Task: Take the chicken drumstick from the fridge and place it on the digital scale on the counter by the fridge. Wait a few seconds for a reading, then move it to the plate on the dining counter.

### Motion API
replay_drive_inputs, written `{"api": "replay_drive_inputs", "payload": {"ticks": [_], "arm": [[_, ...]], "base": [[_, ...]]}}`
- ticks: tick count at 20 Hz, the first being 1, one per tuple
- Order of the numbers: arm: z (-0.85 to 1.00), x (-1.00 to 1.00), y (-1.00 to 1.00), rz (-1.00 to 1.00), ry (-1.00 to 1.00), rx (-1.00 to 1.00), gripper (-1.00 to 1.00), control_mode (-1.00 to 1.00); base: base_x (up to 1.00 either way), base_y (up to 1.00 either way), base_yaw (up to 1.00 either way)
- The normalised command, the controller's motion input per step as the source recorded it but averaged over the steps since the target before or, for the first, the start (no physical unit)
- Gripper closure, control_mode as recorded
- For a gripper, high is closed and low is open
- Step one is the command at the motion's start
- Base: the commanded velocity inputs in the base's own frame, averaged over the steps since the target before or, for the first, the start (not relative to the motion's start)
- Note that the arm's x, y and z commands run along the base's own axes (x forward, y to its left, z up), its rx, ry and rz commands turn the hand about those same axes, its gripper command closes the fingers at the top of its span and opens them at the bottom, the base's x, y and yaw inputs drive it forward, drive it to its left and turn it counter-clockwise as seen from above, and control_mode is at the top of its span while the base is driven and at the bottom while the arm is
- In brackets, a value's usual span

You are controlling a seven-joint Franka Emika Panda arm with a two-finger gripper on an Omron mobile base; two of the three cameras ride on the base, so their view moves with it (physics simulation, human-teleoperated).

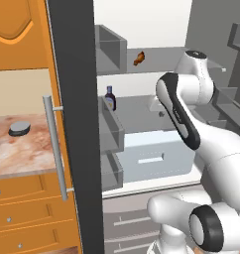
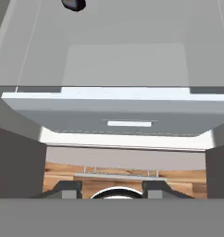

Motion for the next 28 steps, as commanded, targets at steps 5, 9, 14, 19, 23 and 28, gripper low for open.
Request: {"api": "replay_drive_inputs", "payload": {"ticks": [5,9,14,19,23,28], "arm": [[0.0,-0.25,0.01,0.0,-0.04,0.0,-1.0,-1.0],[0.17,-0.6,0.03,-0.01,-0.29,0.0,-1.0,-1.0],[0.49,-0.24,0.03,-0.08,-0.28,0.0,-1.0,-1.0],[0.67,0.0,0.0,-0.1,-0.28,0.0,-1.0,-1.0],[0.74,0.08,0.0,-0.09,-0.23,0.01,-1.0,-1.0],[0.59,0.11,0.0,-0.04,-0.2,0.06,-1.0,-1.0]], "base": [[0.0,0.0,0.0],[0.0,0.0,0.0],[0.0,0.0,0.0],[0.0,0.0,0.0],[0.0,0.0,0.0],[0.0,0.0,0.0]]}}
